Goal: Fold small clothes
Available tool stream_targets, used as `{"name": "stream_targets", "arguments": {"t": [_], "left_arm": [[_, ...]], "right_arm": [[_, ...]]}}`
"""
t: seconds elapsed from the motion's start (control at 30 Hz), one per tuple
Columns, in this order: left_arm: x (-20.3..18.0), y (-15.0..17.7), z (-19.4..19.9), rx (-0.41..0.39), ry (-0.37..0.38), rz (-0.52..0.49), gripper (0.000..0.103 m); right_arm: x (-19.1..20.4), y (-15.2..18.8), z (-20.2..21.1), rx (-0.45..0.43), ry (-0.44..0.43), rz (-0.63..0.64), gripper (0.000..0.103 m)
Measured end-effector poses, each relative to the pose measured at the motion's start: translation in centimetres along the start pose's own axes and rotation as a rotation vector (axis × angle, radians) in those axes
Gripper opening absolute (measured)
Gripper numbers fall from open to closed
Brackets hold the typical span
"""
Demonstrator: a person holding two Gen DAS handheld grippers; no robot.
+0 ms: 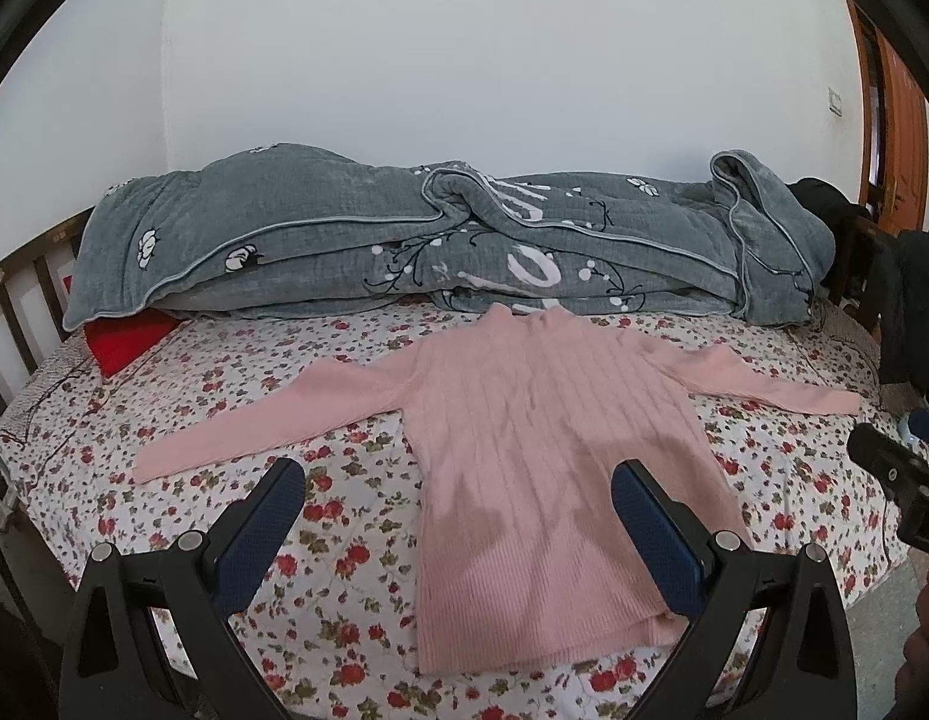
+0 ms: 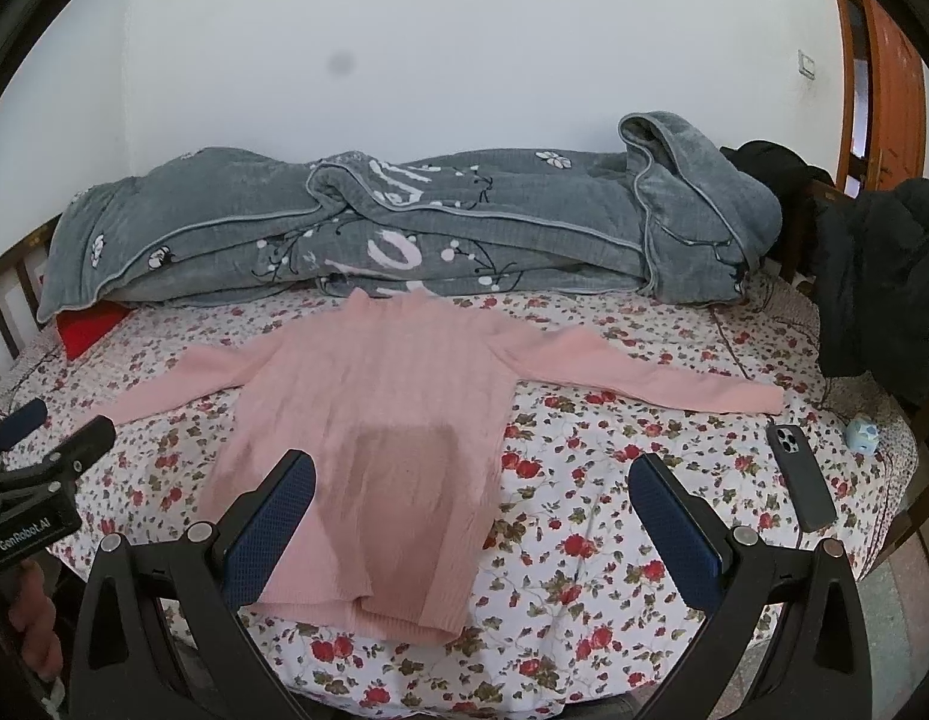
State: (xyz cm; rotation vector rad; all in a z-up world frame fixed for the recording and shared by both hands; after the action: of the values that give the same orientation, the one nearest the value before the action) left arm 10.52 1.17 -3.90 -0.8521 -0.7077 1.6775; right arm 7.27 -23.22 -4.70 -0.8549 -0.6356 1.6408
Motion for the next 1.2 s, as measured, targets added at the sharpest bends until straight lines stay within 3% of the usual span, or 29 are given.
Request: {"name": "stream_targets", "arguments": {"t": [0.17, 0.37, 0.5, 0.77, 1.07, 1.2], "left_arm": [[1.3, 0.1, -2.8, 0.037, 0.018, 0.026, 0.103], [5.5, 0.9, -7.5, 0.096, 0.005, 0.096, 0.103], [9.6, 1.7, -11.0, 0.143, -0.065, 0.129, 0.103], [19.3, 1.7, -15.6, 0.154, -0.250, 0.213, 0.099], [27.2, 1.3, -18.2, 0.151, -0.317, 0.288, 0.098], [31.1, 1.6, -19.1, 0.153, -0.315, 0.367, 0.090]], "right_arm": [[0.5, -0.2, -2.4, 0.020, -0.001, 0.017, 0.103], [0.6, 0.2, -6.0, 0.025, 0.026, 0.052, 0.103], [1.0, 0.7, -8.8, 0.051, 0.012, 0.053, 0.101], [2.8, 1.1, -13.4, 0.083, -0.043, 0.060, 0.097], [4.7, 1.8, -17.5, 0.132, -0.078, 0.079, 0.096], [4.9, 2.4, -18.0, 0.145, -0.084, 0.066, 0.096]]}}
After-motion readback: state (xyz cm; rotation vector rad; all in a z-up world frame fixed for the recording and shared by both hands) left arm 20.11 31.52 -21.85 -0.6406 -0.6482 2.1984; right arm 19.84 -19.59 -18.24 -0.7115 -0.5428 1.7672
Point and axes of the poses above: each gripper's, at about its wrist camera, not at the fingertips, and z roughly against the way its jaws point, x to its left, y to its underside, the point moved 7 cm from there along -z, roughly the way its jaws point, and after that the axes turned 15 degrees about z, right-handed, at the moved point
